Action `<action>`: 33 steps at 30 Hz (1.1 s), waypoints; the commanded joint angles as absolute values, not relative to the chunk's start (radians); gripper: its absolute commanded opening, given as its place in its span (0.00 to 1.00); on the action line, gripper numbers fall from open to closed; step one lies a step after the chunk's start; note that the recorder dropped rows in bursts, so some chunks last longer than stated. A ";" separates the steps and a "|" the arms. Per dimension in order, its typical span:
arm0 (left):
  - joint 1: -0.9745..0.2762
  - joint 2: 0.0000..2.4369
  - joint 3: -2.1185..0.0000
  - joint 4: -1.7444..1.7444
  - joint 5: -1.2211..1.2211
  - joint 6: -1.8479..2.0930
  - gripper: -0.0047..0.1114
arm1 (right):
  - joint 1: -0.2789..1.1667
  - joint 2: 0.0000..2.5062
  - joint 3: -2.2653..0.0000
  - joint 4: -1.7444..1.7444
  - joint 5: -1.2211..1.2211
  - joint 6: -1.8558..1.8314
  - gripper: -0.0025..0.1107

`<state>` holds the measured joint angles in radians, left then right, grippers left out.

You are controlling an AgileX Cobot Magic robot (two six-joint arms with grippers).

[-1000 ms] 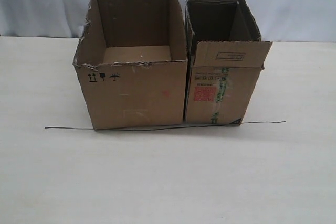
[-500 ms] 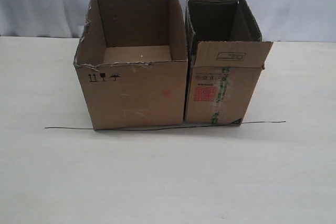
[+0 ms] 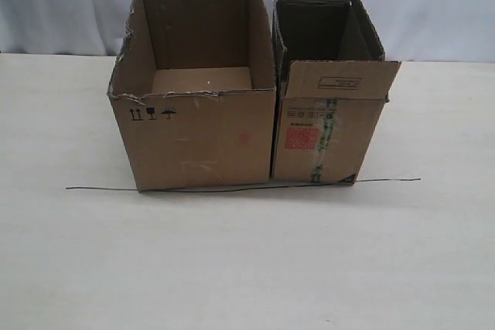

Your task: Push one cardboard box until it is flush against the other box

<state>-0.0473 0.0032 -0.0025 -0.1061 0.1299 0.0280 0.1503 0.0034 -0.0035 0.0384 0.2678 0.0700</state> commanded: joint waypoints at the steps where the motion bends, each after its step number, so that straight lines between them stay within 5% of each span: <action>1: -0.029 0.000 0.000 -0.106 0.122 0.028 0.04 | 0.153 0.000 0.000 0.041 0.261 0.060 0.07; 33: -0.006 0.000 0.000 -0.064 0.129 0.028 0.04 | 0.153 0.000 0.000 0.041 0.261 0.060 0.07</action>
